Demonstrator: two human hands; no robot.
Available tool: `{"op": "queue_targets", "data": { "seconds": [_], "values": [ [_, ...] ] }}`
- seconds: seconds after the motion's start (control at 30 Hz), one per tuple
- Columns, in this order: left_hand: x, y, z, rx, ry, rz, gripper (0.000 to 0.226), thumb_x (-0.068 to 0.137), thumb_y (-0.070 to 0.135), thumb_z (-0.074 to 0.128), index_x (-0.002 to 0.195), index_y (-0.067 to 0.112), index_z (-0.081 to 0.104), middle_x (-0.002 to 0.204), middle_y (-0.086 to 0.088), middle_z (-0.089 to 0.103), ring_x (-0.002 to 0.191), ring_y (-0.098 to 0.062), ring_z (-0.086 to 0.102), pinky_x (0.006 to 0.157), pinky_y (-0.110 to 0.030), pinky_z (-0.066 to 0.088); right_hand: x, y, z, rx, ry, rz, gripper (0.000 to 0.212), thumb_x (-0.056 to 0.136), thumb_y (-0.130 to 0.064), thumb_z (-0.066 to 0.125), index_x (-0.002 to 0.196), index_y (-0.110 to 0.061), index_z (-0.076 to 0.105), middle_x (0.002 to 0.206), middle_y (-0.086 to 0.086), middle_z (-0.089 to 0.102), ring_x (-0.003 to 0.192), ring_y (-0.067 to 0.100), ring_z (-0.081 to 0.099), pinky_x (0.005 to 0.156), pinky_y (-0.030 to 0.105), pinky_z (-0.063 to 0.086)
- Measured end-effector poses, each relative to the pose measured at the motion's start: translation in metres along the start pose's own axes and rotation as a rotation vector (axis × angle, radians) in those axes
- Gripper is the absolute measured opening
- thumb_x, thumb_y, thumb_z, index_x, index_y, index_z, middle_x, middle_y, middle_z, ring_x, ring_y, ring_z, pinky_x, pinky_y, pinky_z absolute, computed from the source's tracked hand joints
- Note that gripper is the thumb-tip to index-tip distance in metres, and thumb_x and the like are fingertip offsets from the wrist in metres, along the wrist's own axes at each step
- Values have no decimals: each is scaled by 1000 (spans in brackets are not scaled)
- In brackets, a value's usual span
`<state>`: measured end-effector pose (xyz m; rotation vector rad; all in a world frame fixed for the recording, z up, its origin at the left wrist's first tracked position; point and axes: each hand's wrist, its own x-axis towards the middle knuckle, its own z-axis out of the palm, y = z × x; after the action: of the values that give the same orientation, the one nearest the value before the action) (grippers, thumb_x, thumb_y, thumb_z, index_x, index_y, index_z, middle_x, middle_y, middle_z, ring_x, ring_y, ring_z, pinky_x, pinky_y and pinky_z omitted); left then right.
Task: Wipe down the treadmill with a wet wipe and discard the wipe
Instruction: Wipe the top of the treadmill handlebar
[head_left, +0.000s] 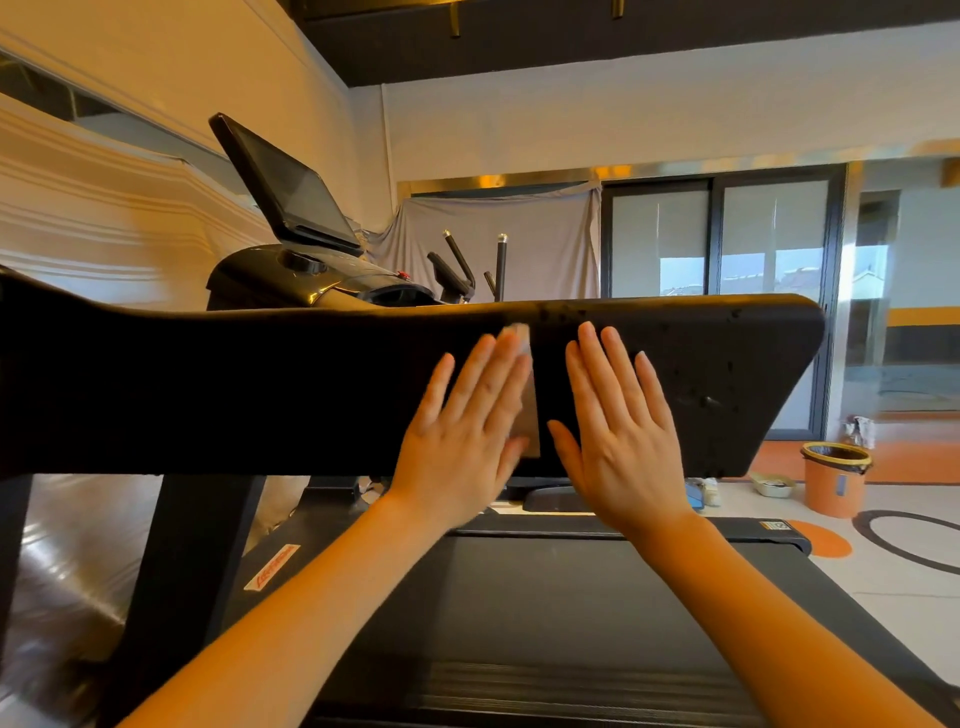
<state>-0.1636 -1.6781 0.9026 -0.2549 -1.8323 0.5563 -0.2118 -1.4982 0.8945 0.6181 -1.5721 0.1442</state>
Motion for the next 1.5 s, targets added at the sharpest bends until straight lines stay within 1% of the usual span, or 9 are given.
{"op": "queue_targets", "data": {
  "seconds": [0.17, 0.37, 0.6, 0.83, 0.9, 1.1, 1.2, 1.3, 1.5],
  "values": [
    [-14, 7, 1, 33, -32, 70, 72, 100, 52, 16, 157, 10, 1, 164, -10, -5, 151, -27, 1, 121, -46, 1, -7, 16, -7, 9, 49, 34, 61, 104, -40, 36, 153, -7, 21, 159, 13, 19, 152, 25, 5, 124, 42, 5],
    [37, -9, -9, 1, 67, -128, 70, 101, 51, 10, 155, 8, -5, 161, -11, -12, 150, -29, -4, 121, -49, 0, -8, 38, -11, -19, 46, 84, 65, 103, -44, 35, 153, -6, 19, 159, 12, 17, 152, 22, 2, 124, 41, 3],
    [-8, 20, 2, 22, -42, 132, 74, 100, 53, 20, 157, 9, 1, 164, -11, -6, 151, -28, -2, 121, -46, 1, -9, 40, -9, -35, 59, 67, 65, 103, -43, 38, 153, -6, 20, 159, 13, 19, 152, 22, 3, 124, 41, 4],
    [46, 0, -13, 13, 59, -121, 72, 101, 51, 12, 155, 7, -4, 161, -12, -10, 151, -30, -1, 120, -51, 3, -8, 39, -9, -31, 62, 70, 64, 104, -45, 35, 153, -7, 20, 159, 12, 19, 152, 22, 3, 124, 41, 4],
    [45, 5, -12, 6, 57, -116, 71, 101, 51, 10, 156, 7, -4, 162, -13, -8, 151, -31, -1, 120, -51, 4, -9, 40, -10, -27, 59, 66, 64, 103, -45, 36, 153, -7, 21, 159, 12, 19, 152, 22, 3, 124, 41, 4],
    [6, 23, -1, -2, 0, 84, 74, 100, 52, 18, 156, 8, -1, 164, -11, -3, 151, -29, 1, 121, -47, 4, -10, 48, -16, 0, 56, 25, 63, 102, -43, 39, 151, -6, 24, 161, 13, 19, 152, 26, 8, 124, 39, 4],
    [13, 20, -4, 16, 6, 37, 73, 100, 52, 16, 156, 8, 1, 164, -12, -3, 151, -29, 2, 121, -48, 2, -15, 59, -21, 3, 75, 86, 61, 102, -43, 39, 149, -7, 28, 157, 15, 20, 147, 33, 17, 124, 40, 5],
    [36, 16, -11, 32, 29, -55, 73, 101, 53, 14, 156, 7, 1, 164, -13, -2, 151, -30, 2, 121, -50, 3, -19, 72, -22, -8, 61, 68, 60, 102, -44, 38, 150, -8, 28, 157, 14, 22, 149, 31, 14, 124, 41, 6],
    [57, 14, -8, 16, 79, -53, 69, 101, 52, 18, 153, 6, 19, 158, -17, 28, 146, -36, 24, 119, -52, 9, -20, 77, -22, 2, 52, 40, 61, 102, -44, 39, 151, -10, 25, 158, 13, 21, 152, 21, 1, 124, 41, 5]
  ]
}}
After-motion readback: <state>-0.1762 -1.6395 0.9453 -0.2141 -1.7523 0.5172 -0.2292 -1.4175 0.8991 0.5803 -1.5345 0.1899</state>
